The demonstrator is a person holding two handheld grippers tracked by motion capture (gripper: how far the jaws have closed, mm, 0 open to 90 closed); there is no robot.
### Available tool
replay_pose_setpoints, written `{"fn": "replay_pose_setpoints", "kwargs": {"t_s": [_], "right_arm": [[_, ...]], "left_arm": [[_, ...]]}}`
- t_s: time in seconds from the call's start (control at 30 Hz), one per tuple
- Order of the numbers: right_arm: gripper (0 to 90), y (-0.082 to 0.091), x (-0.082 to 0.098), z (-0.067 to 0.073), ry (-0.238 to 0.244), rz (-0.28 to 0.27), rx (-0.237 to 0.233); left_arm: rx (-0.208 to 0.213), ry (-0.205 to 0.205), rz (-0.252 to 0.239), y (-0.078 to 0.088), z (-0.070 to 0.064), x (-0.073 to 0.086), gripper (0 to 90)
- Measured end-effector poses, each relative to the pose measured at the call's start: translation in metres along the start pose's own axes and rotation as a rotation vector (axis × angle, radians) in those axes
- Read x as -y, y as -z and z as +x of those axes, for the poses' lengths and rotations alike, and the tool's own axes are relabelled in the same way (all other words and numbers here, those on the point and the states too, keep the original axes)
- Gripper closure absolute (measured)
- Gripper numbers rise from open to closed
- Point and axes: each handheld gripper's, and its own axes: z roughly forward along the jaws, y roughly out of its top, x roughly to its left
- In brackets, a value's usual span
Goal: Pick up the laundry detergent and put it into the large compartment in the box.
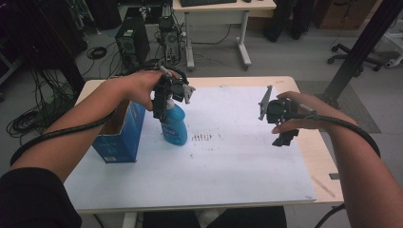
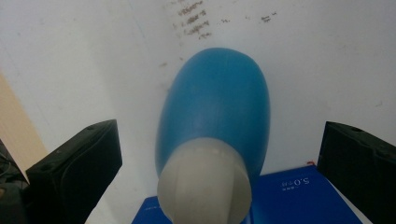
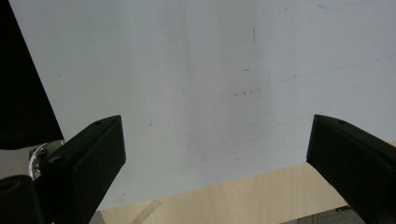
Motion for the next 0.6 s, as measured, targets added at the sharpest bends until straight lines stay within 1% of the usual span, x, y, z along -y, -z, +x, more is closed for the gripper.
{"fn": "replay_pose_setpoints", "kwargs": {"t_s": [0.07, 0.1, 0.13, 0.17, 0.2, 0.27, 0.37, 0.5, 0.57, 0.6], "right_arm": [[4.3, 0.0, -0.001, -0.001, 0.0, 0.002, -0.001], [4.3, 0.0, -0.001, -0.002, 0.0, 0.002, -0.001], [4.3, 0.0, -0.002, -0.002, 0.002, 0.002, -0.001], [4.3, -0.001, -0.002, -0.002, 0.003, 0.003, -0.001], [4.3, -0.001, -0.003, -0.002, 0.002, 0.0, -0.002], [4.3, -0.002, -0.005, -0.003, 0.007, 0.004, -0.004], [4.3, -0.003, -0.006, -0.003, 0.008, 0.004, -0.007], [4.3, -0.005, -0.007, -0.003, 0.007, 0.004, -0.011], [4.3, -0.005, -0.007, -0.003, 0.009, 0.007, -0.011], [4.3, -0.006, -0.007, -0.003, 0.008, 0.007, -0.011]], "left_arm": [[-0.001, -0.005, 0.002, -0.003, 0.0, 0.001, 0.2], [0.005, 0.003, 0.001, -0.005, 0.0, 0.002, 0.2], [0.004, -0.004, 0.001, -0.006, 0.0, 0.002, 0.2], [0.005, 0.0, 0.001, -0.007, 0.0, 0.003, 0.2], [0.004, -0.01, 0.0, -0.009, 0.0, 0.003, 0.2], [0.005, -0.007, -0.003, -0.01, 0.0, 0.003, 0.2], [-0.002, -0.03, -0.007, -0.014, 0.0, 0.004, 0.2], [-0.009, -0.042, -0.004, -0.017, -0.001, 0.004, 0.2], [-0.009, -0.04, -0.002, -0.019, -0.001, 0.004, 0.2], [-0.013, -0.046, -0.001, -0.02, -0.001, 0.005, 0.2]]}}
